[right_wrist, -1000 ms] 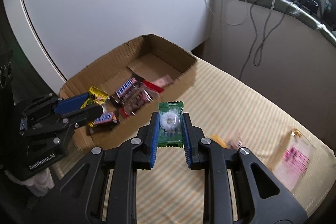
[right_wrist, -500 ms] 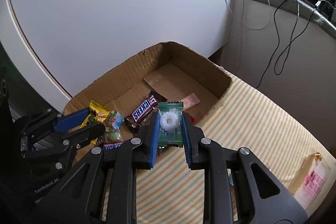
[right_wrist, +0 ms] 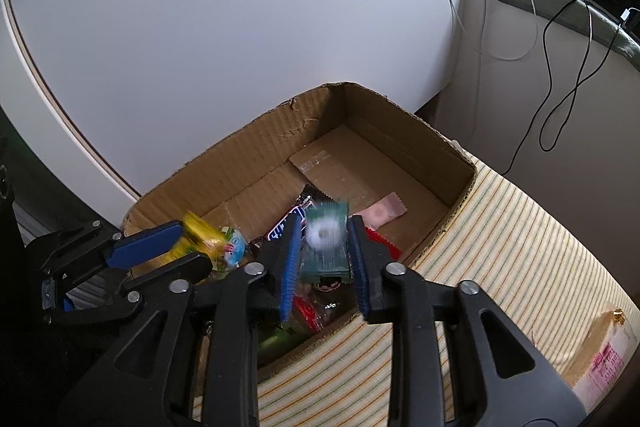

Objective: Organize snacks
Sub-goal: 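Carry both candies into the cardboard box and open both grippers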

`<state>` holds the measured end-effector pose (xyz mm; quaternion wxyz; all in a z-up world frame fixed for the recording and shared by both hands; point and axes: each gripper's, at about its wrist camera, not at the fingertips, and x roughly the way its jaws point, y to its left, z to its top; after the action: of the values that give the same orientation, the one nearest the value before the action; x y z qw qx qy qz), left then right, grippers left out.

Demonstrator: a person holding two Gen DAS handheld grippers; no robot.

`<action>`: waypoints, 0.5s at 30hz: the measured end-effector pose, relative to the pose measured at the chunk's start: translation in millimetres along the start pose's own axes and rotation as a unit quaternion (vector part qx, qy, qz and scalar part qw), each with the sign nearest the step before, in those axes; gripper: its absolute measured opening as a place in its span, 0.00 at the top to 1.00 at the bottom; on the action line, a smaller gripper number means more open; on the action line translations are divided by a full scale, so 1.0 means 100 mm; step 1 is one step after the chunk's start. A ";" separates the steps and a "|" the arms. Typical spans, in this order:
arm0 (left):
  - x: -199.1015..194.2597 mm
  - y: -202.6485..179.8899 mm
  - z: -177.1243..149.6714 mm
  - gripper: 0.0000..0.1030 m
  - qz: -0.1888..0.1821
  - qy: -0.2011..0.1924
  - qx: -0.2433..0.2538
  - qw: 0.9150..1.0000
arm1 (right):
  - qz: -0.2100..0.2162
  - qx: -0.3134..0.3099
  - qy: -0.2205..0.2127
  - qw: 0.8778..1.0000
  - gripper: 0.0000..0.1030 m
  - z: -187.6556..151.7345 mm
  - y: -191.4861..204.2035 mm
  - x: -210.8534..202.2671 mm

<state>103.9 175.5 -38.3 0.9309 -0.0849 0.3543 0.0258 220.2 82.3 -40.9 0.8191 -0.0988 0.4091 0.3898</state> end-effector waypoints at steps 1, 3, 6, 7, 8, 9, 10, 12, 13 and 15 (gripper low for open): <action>0.00 0.00 0.00 0.65 0.002 -0.001 0.001 1.000 | 0.000 0.004 -0.004 1.000 0.51 0.00 -0.01 -0.02; -0.02 -0.01 0.00 0.57 0.004 -0.004 0.001 1.000 | -0.001 0.007 -0.011 1.000 0.43 0.00 -0.03 -0.05; -0.02 -0.02 0.00 0.51 0.006 -0.004 0.002 1.000 | -0.006 0.011 -0.018 1.000 0.33 0.00 -0.06 -0.12; -0.03 -0.03 0.00 0.48 0.007 -0.006 0.003 1.000 | -0.006 0.012 -0.020 1.000 0.30 -0.01 -0.07 -0.14; -0.04 -0.03 0.00 0.41 0.008 -0.007 0.003 1.000 | -0.007 0.014 -0.022 1.000 0.28 -0.01 -0.09 -0.17; -0.05 -0.04 0.01 0.36 0.008 -0.009 0.003 1.000 | -0.008 0.016 -0.025 1.000 0.25 -0.02 -0.10 -0.20; -0.06 -0.04 0.01 0.35 0.008 -0.010 0.002 1.000 | -0.008 0.018 -0.026 0.999 0.23 -0.02 -0.12 -0.21; -0.08 -0.06 0.01 0.33 0.008 -0.011 0.002 1.000 | -0.009 0.021 -0.028 0.999 0.21 -0.03 -0.15 -0.25; -0.08 -0.07 0.01 0.33 0.008 -0.011 0.003 1.000 | -0.009 0.023 -0.028 0.999 0.21 -0.04 -0.17 -0.28; -0.10 -0.10 0.01 0.33 0.006 -0.012 0.003 1.000 | -0.012 0.026 -0.029 0.999 0.21 -0.07 -0.22 -0.31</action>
<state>98.3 166.4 -29.5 0.9353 -0.0793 0.3434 0.0317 220.4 46.9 -25.3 0.8376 -0.0711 0.3941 0.3717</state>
